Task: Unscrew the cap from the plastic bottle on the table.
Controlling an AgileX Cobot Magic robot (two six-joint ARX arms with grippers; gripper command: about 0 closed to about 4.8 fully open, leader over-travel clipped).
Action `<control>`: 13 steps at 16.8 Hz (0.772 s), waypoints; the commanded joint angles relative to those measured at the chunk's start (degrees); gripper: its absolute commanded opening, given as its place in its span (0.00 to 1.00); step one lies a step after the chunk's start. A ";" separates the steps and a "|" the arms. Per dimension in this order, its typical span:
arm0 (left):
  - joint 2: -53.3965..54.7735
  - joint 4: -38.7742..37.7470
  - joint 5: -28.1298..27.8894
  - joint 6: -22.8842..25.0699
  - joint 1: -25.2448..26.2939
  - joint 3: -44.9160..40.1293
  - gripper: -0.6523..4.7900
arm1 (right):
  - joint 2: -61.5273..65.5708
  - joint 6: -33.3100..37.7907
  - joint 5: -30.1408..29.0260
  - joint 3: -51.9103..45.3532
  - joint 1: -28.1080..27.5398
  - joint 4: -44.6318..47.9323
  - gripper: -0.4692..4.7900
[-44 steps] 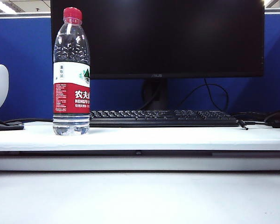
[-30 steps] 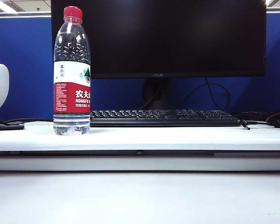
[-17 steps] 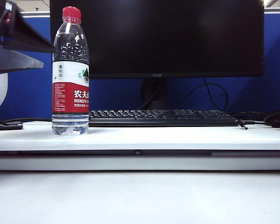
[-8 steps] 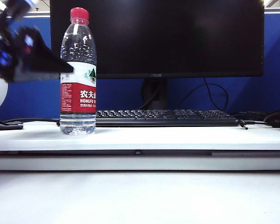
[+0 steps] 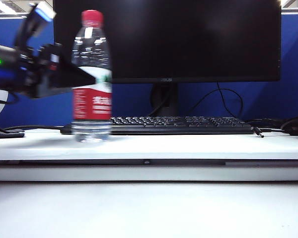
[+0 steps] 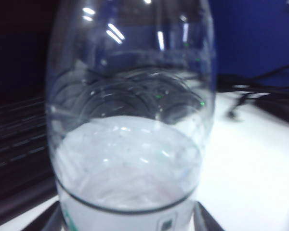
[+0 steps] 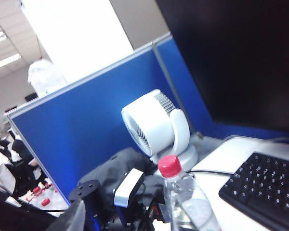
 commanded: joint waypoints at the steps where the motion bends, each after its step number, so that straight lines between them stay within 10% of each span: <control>1: 4.02 7.65 -0.31 -0.66 -2.56 0.24 0.76 | -0.17 -1.57 0.26 0.44 0.61 -2.45 0.53; 8: 11.82 15.43 -2.34 -0.92 -9.22 2.60 0.77 | 1.86 -14.21 4.33 0.42 1.97 -19.82 0.53; 10: 12.04 15.39 -5.95 -0.92 -10.67 4.59 1.00 | 2.27 -14.23 4.26 0.42 2.03 -19.82 0.53; 13: 12.04 15.41 -6.32 -1.84 -10.95 6.38 1.00 | 2.32 -15.54 4.33 0.42 2.01 -19.82 0.53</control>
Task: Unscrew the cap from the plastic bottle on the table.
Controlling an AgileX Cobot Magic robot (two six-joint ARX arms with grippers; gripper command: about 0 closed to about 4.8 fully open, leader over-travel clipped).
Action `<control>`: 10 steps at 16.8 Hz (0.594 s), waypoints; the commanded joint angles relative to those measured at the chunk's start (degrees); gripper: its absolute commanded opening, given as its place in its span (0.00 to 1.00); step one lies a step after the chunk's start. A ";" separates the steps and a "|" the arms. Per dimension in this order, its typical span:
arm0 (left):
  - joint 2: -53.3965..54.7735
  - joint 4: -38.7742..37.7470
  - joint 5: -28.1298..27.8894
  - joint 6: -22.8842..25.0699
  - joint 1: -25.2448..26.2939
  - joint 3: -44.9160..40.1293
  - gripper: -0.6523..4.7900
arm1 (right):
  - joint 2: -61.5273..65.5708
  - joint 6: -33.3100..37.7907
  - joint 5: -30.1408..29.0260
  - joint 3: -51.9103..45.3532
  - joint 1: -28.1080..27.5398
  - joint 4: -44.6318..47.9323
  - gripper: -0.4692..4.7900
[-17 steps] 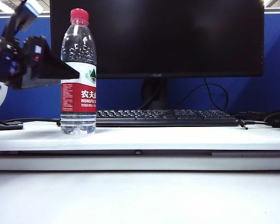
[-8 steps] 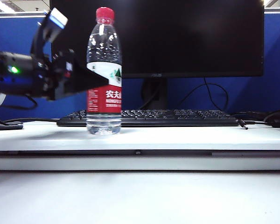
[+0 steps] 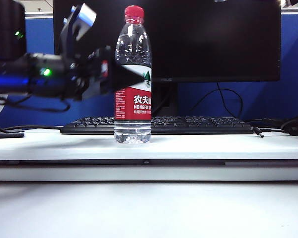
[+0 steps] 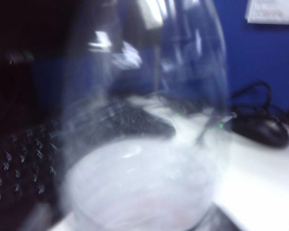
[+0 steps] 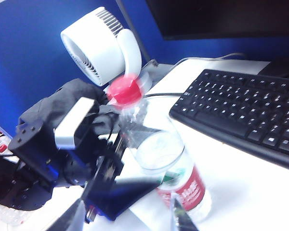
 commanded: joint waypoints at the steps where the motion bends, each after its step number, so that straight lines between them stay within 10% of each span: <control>1: -0.15 0.66 1.44 -1.27 -0.09 1.46 1.00 | 0.37 -1.88 0.00 0.42 0.07 1.07 0.53; 10: 1.09 -0.44 4.26 -0.37 -2.84 3.58 1.00 | 0.70 -1.86 0.00 0.42 0.09 1.25 0.53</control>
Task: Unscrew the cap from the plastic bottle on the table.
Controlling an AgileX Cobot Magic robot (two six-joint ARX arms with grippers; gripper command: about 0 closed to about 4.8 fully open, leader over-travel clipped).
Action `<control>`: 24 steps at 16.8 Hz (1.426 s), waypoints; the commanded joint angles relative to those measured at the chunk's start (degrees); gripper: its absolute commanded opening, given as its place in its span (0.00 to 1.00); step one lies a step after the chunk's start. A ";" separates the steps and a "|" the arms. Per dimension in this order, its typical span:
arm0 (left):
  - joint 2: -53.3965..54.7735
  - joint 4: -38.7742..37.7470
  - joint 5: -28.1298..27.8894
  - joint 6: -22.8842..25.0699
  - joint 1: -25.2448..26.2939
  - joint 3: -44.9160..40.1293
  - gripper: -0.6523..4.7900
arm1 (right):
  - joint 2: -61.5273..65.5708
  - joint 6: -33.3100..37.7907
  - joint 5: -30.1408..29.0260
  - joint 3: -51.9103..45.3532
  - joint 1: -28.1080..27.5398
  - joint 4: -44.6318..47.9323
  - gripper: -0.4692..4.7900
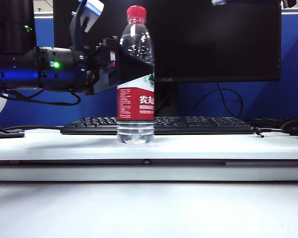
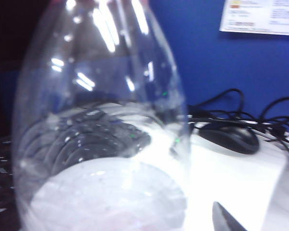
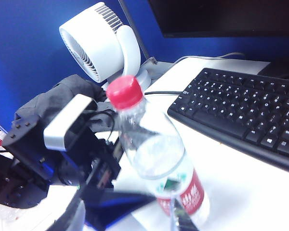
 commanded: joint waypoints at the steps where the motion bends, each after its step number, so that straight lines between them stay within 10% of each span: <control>1: 1.36 -0.81 1.36 0.90 -0.90 3.02 1.00 | -0.11 -0.17 0.11 0.42 0.07 1.14 0.53; 16: 5.51 -7.23 -0.17 4.11 -1.64 7.91 0.95 | 3.45 -0.17 2.99 0.44 0.39 5.79 0.54; 24: 5.51 -6.84 0.37 5.64 -1.64 7.91 0.78 | 8.94 -9.68 17.92 0.44 12.66 15.02 0.61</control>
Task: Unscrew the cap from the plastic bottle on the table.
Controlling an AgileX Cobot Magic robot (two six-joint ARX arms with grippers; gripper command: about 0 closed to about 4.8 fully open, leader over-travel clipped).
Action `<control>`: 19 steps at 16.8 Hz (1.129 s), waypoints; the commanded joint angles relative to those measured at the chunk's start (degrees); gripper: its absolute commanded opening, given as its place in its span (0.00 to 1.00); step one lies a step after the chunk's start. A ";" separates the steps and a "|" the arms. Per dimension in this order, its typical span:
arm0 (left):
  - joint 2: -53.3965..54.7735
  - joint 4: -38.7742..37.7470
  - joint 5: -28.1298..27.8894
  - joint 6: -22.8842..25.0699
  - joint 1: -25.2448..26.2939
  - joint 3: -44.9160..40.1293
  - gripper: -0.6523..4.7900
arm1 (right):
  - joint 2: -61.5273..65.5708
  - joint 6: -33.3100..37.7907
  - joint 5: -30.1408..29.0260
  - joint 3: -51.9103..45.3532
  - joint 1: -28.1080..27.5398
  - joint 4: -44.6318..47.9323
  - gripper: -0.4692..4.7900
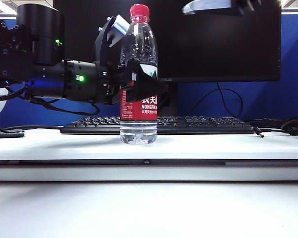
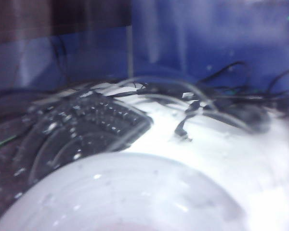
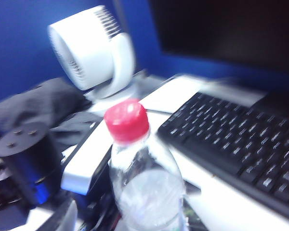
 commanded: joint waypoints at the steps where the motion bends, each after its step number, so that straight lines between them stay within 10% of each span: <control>1: -0.26 0.90 0.48 0.83 -0.09 0.17 0.78 | 1.75 -3.41 3.15 0.44 1.60 4.48 0.63; 4: -0.26 0.90 0.76 3.19 -0.09 0.17 0.78 | 3.98 -3.41 4.72 0.46 2.12 7.93 0.86; 19: -0.26 0.59 1.81 3.80 -0.39 0.17 0.67 | 17.97 -4.02 10.38 7.04 7.67 20.46 0.85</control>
